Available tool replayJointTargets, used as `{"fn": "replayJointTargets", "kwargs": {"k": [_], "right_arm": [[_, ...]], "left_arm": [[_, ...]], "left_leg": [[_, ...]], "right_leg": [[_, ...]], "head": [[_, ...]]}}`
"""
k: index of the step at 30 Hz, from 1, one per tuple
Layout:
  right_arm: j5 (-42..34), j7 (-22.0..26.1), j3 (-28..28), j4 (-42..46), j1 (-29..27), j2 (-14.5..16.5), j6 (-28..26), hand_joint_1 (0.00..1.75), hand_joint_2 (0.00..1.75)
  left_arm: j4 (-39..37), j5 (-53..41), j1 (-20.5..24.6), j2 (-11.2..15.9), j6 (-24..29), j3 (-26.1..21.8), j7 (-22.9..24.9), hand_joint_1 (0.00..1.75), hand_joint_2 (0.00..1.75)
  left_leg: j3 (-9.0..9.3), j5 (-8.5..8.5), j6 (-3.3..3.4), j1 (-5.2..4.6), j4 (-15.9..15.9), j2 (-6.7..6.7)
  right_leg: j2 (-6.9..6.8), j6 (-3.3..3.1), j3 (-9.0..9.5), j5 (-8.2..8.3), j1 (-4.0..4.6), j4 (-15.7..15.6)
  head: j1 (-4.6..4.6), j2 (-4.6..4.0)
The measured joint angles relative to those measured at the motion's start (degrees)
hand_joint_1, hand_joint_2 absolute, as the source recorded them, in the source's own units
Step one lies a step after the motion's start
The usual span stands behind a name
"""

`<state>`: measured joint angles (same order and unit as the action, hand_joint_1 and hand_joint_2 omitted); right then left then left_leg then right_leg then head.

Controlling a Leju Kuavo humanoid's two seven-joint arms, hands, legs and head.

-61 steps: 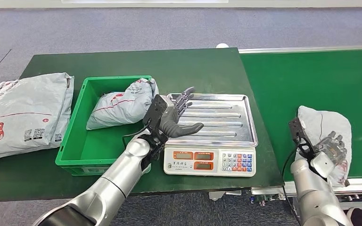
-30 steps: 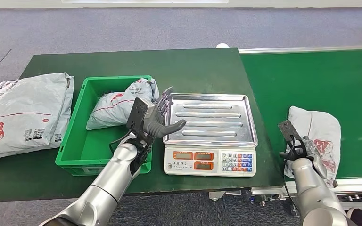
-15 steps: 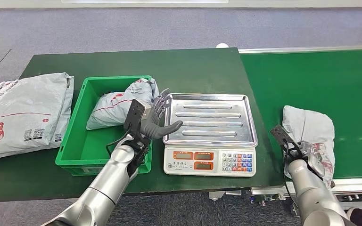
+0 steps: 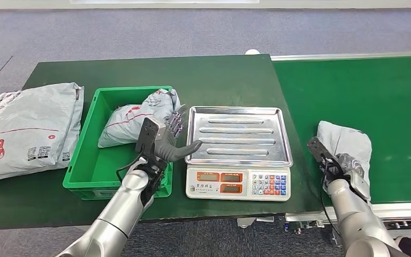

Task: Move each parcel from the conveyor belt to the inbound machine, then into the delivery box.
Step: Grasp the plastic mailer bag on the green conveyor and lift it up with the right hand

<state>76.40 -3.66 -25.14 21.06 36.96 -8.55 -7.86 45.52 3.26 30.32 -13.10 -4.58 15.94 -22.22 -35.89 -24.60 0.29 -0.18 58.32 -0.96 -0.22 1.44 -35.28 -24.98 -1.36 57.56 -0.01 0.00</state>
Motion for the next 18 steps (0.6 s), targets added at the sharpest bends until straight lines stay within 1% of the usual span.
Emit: {"fn": "replayJointTargets", "kwargs": {"k": [6,10,14,18], "right_arm": [[-5.6,4.6,2.1,2.6,-0.1,0.2,-7.8,1.75,1.75],[-11.5,7.7,4.8,8.1,-1.6,0.3,-12.6,1.75,1.75],[-17.9,6.8,9.8,17.5,-4.0,-0.5,-11.8,1.75,1.75],[-20.3,6.1,14.1,23.3,-4.0,-2.2,-10.9,1.75,1.75]], "left_arm": [[1.7,-0.9,-1.2,0.4,1.3,0.0,0.5,0.0,1.75],[2.0,-1.3,-1.2,0.7,1.7,0.0,0.6,0.0,1.75],[1.8,-1.7,-0.9,0.7,1.6,0.0,0.3,0.0,1.75],[1.3,-1.7,0.0,0.8,1.5,0.0,0.0,0.0,1.75]], "left_leg": [[0.0,0.0,0.0,0.0,0.0,0.0],[0.0,0.0,0.0,0.0,0.0,-0.02],[0.0,0.0,0.0,-0.01,0.0,0.05],[0.01,0.0,0.0,-0.02,0.0,0.09]], "right_leg": [[0.0,0.0,-0.01,0.0,0.0,0.0],[-0.03,0.0,-0.01,0.0,0.0,0.0],[0.04,0.0,-0.04,0.0,-0.02,0.0],[0.08,0.01,-0.05,0.01,-0.02,0.0]], "head": [[0.0,0.0],[-0.01,0.0],[0.01,0.0],[0.0,0.0]]}}
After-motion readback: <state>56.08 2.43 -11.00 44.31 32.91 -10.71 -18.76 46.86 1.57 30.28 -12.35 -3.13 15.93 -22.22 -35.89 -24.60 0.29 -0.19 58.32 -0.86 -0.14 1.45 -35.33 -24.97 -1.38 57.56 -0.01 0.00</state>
